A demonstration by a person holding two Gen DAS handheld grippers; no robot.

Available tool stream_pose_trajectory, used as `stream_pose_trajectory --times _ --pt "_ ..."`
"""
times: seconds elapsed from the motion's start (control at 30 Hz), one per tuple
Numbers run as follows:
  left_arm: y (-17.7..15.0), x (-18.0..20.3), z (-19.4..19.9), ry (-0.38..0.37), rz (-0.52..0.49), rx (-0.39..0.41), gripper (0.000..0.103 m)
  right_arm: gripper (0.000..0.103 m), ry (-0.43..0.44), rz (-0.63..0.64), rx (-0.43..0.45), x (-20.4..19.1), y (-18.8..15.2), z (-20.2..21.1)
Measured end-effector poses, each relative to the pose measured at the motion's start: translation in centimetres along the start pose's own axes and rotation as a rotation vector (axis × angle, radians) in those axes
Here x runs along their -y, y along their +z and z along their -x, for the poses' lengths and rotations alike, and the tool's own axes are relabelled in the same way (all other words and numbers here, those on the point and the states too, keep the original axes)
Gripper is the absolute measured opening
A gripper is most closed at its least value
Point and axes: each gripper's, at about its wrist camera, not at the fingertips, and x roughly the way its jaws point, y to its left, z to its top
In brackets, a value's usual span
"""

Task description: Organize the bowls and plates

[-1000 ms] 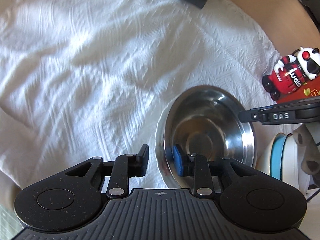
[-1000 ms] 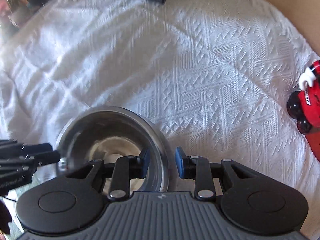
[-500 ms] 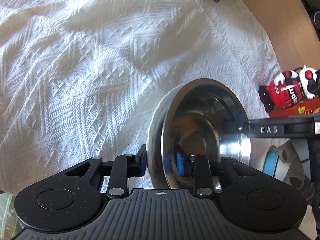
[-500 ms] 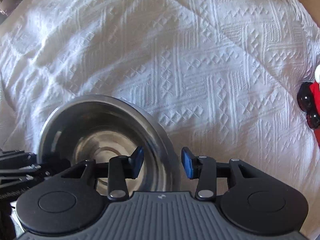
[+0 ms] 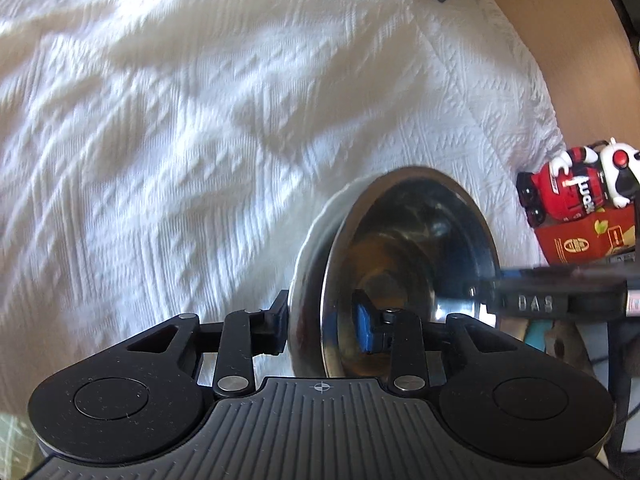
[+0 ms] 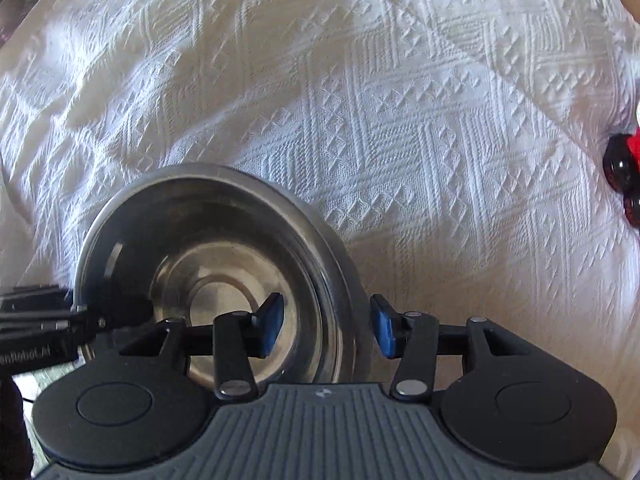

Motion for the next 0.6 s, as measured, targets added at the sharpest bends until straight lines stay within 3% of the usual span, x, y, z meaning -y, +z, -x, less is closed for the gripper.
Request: stream_pose_trajectory --times 0.3,0.5,0.6 --pt "2.4 0.8 0.5 0.030 -0.069 0.030 0.035 0.048 0.047 -0.079 0.032 0.9 -0.6 0.5" --pt "3.3 2.0 4.0 0.034 -0.152 0.152 0.035 0.048 -0.029 -0.059 0.191 0.7 -1.9 3.8" --pt "3.6 3.6 5.4 -0.029 -0.219 0.217 0.035 0.048 -0.066 -0.054 0.298 0.8 -2.6 6.0"
